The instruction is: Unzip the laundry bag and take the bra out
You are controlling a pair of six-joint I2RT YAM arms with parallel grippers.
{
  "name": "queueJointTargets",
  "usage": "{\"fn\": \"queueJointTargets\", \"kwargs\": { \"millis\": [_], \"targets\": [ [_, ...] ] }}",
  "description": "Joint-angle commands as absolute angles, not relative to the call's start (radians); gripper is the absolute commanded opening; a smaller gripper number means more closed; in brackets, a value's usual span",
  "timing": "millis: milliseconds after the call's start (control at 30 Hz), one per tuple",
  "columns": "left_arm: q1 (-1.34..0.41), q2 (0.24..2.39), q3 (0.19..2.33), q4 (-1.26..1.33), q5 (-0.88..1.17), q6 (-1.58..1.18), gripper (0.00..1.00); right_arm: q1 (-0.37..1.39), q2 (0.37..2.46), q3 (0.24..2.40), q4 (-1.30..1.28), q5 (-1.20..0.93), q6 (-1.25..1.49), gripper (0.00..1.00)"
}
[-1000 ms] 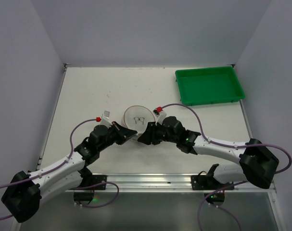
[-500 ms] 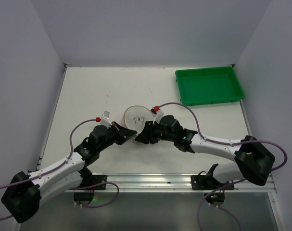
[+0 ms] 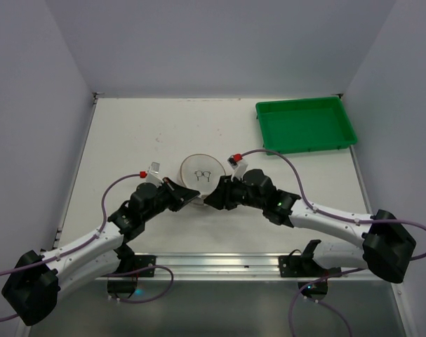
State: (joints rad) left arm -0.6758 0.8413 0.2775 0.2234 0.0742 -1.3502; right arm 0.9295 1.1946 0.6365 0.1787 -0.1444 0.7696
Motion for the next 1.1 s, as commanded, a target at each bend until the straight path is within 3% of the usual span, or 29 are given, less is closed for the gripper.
{"fn": "queueJointTargets", "kwargs": {
  "millis": [0, 700, 800, 967, 1067],
  "targets": [
    [-0.681, 0.839, 0.278, 0.256, 0.055, -1.347, 0.0, 0.934, 1.232, 0.684, 0.205, -0.147, 0.761, 0.37],
    [-0.681, 0.859, 0.268, 0.275, 0.071, -1.351, 0.0, 0.934, 1.361, 0.741, 0.278, -0.176, 0.726, 0.26],
    [-0.681, 0.854, 0.265, 0.275, 0.069, -1.35, 0.0, 0.934, 1.361, 0.732, 0.267, -0.16, 0.723, 0.2],
    [-0.681, 0.83, 0.27, 0.247, 0.057, -1.341, 0.0, 0.93, 1.324, 0.689, 0.218, -0.089, 0.713, 0.03],
    [-0.68, 0.815, 0.273, 0.221, 0.035, -1.325, 0.0, 0.907, 1.278, 0.648, 0.19, -0.052, 0.716, 0.0]
  ]
}}
